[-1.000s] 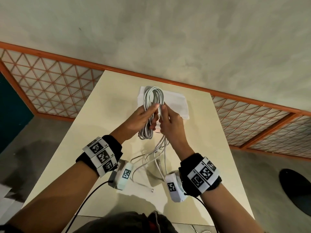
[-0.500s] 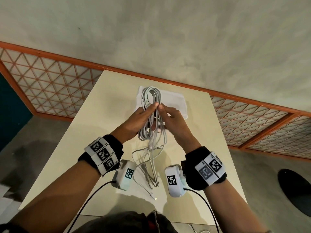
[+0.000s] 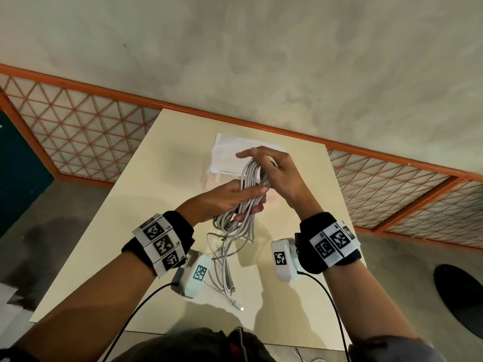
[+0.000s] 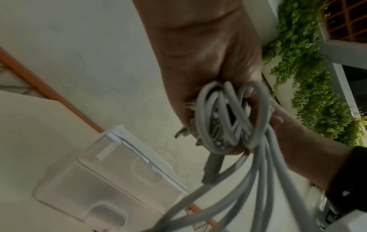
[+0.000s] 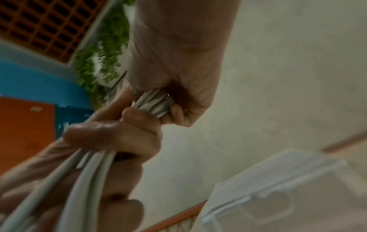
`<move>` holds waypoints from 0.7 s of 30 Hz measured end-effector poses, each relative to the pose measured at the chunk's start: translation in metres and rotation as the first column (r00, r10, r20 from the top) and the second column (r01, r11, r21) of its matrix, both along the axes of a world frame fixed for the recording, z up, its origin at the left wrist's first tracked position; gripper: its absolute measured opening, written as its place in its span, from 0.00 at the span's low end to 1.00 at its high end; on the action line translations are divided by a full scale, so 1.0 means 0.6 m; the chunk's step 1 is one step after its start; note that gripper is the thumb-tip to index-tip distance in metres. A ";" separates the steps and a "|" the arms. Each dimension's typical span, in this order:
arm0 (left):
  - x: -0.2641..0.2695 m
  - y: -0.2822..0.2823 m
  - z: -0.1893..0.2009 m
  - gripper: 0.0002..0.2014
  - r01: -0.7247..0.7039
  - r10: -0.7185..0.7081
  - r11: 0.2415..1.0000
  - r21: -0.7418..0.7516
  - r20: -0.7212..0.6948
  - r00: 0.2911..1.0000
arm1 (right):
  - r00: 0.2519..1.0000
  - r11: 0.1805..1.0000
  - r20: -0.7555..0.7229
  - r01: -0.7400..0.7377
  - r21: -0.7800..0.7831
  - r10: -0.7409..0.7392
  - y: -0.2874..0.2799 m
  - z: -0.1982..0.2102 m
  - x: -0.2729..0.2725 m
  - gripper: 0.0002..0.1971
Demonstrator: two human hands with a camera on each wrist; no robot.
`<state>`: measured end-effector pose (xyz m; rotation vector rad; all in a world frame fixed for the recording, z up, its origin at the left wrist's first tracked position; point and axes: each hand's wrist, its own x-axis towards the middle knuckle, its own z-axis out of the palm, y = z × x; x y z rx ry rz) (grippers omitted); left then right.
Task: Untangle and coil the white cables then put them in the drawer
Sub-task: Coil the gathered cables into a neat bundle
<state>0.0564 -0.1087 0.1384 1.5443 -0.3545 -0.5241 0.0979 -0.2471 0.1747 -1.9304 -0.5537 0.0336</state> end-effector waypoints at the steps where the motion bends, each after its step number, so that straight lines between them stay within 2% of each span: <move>1: -0.002 -0.001 0.002 0.17 0.005 -0.005 1.000 -0.012 -0.013 1.000 | 1.000 0.999 -0.008 0.002 0.042 -0.002 0.000 -0.003 0.001 0.15; 6: -0.003 -0.008 0.004 0.15 -0.035 0.024 0.995 -0.098 -0.107 0.994 | 0.999 0.991 -0.023 0.033 0.129 -0.030 0.008 -0.010 0.005 0.14; 8: -0.003 -0.009 0.010 0.21 -0.030 -0.010 0.976 -0.214 -0.183 0.983 | 0.997 0.987 -0.035 0.074 0.144 -0.069 0.010 -0.004 0.005 0.14; 10: -0.003 -0.010 0.019 0.33 -0.039 -0.058 0.938 -0.343 -0.269 0.961 | 0.995 0.986 -0.042 0.095 0.139 -0.089 0.010 0.003 0.006 0.14; 12: -0.001 -0.012 0.025 0.37 -0.049 -0.081 0.913 -0.405 -0.298 0.951 | 0.995 0.986 -0.036 0.099 0.134 -0.095 0.010 0.009 0.006 0.14; 15: 0.002 -0.018 0.027 0.36 -0.039 -0.062 0.927 -0.374 -0.253 0.966 | 0.991 0.982 -0.052 0.128 0.140 -0.122 0.009 0.010 0.006 0.14; 17: 0.003 -0.020 0.022 0.35 -0.089 0.022 0.952 -0.293 -0.224 0.974 | 0.986 0.980 -0.089 0.154 0.129 -0.143 0.008 0.008 0.006 0.15; 21: 0.002 -0.018 0.012 0.35 -0.236 0.221 0.958 -0.161 -0.110 0.969 | 0.965 0.978 -0.192 0.198 0.070 -0.181 0.002 -0.003 -0.001 0.28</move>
